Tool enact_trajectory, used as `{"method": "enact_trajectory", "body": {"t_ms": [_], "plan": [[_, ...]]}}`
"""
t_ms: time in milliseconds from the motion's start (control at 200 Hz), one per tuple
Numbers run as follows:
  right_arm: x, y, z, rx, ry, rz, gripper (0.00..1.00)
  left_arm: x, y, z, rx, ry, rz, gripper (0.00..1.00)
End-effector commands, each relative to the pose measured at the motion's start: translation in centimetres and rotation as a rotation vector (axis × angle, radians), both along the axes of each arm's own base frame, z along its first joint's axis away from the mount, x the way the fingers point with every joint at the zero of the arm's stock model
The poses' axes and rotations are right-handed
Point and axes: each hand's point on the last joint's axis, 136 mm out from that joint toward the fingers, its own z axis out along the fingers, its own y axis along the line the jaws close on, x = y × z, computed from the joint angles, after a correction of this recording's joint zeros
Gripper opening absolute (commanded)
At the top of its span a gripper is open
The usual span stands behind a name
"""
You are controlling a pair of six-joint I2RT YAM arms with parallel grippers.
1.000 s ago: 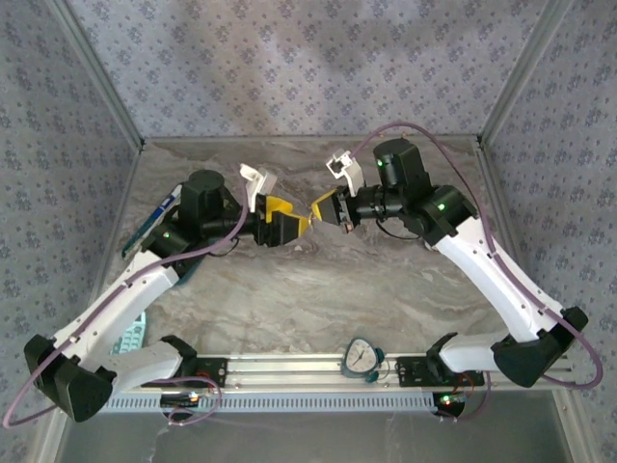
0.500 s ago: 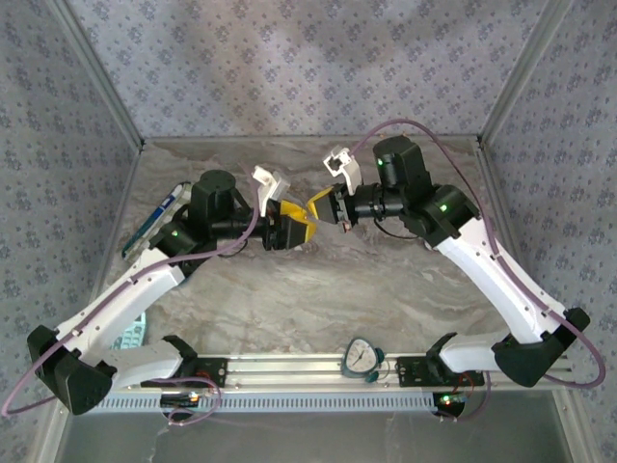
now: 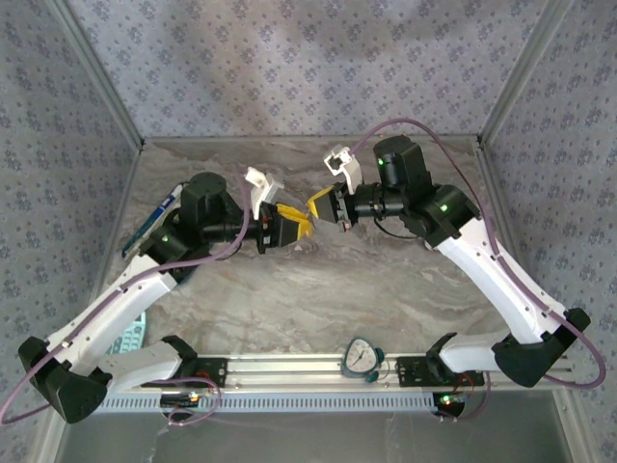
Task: Remove the keys from the keyring
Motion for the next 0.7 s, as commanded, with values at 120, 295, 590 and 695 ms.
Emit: {"method": "enact_trajectory", "body": {"t_ms": [120,295,590,695], "plan": [[-0.6,-0.3,2.3,0.041,-0.040,-0.004,0.03,-0.6,0.4,-0.6,0.018,-0.008,0.001,0.22],[-0.8,-0.2,2.6,0.052,-0.042,0.002,0.03,0.2,0.6,-0.8,0.023,-0.015,0.052,0.59],[-1.1,0.1,2.8,0.058,-0.043,0.013,0.03,0.0,-0.3,0.1,-0.024,-0.022,0.011,0.71],[-1.1,0.0,2.7,0.058,-0.044,0.009,0.03,-0.2,-0.6,0.1,-0.026,-0.017,-0.007,0.62]]}}
